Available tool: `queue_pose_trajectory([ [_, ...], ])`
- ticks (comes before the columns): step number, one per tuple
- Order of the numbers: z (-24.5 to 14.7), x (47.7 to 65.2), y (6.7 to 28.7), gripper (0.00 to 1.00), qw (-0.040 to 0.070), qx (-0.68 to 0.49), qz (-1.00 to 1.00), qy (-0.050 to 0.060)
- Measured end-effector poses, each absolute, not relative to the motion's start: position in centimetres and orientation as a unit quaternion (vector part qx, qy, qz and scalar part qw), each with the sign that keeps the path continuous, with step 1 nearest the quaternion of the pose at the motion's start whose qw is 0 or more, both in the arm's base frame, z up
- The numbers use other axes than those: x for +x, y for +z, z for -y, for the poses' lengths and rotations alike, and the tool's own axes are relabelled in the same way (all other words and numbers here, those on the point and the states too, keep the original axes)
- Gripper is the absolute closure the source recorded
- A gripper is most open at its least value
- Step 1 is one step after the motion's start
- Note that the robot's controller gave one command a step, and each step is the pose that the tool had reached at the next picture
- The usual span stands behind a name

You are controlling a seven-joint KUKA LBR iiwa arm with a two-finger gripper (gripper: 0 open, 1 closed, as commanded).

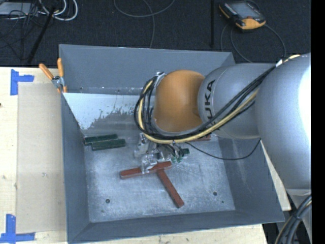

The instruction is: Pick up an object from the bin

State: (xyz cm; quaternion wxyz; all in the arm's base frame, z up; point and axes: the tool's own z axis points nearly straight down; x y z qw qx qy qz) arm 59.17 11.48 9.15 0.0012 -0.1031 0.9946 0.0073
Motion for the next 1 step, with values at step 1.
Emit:
queue_pose_trajectory([
  [1, -11.43, 59.97, 9.08, 0.0, 0.026, -0.101, -0.995, 0.009],
])
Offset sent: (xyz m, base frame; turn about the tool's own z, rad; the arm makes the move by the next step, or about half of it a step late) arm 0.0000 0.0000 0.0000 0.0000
